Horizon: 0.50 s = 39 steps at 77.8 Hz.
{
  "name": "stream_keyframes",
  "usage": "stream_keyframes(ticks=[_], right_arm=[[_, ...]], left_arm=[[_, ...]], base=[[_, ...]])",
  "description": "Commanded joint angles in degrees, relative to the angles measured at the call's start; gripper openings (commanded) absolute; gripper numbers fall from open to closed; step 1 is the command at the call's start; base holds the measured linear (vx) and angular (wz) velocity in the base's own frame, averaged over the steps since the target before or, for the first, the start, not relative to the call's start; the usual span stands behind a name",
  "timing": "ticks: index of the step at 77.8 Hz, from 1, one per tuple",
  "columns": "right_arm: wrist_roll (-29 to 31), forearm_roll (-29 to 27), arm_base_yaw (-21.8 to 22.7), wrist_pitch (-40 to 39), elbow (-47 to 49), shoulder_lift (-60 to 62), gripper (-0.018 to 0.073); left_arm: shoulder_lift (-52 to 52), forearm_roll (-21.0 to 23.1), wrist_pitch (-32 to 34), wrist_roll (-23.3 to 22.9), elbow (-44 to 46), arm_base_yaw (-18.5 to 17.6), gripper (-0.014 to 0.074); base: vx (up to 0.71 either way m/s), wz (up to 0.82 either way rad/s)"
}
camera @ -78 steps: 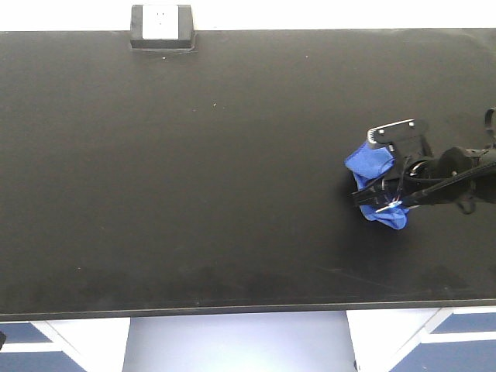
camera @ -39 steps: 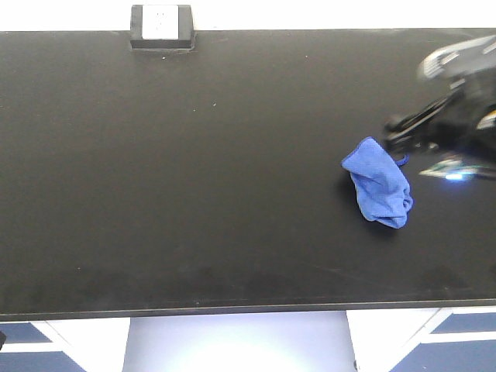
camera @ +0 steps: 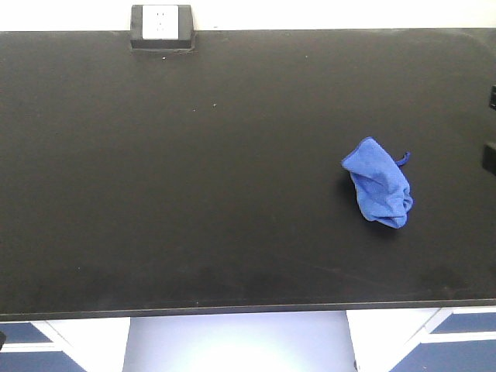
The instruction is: Wipe right workspace with blue cloth
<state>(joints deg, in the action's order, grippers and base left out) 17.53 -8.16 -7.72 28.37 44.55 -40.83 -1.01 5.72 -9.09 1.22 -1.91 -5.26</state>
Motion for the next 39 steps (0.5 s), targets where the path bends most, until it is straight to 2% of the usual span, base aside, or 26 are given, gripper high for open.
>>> stream_keyframes(ticks=[1,39], right_arm=[[-0.06,0.21,0.12,-3.51,1.62,2.03,-0.0008],[-0.01,0.21,0.12,-3.46,1.62,5.05,-0.0008]], left_arm=[[-0.53,0.23,4.8,0.03,1.42,0.03,-0.0006],[-0.53,0.23,4.8,0.03,1.42,0.03,-0.0006]], base=[[0.0,0.0],[0.0,0.0]])
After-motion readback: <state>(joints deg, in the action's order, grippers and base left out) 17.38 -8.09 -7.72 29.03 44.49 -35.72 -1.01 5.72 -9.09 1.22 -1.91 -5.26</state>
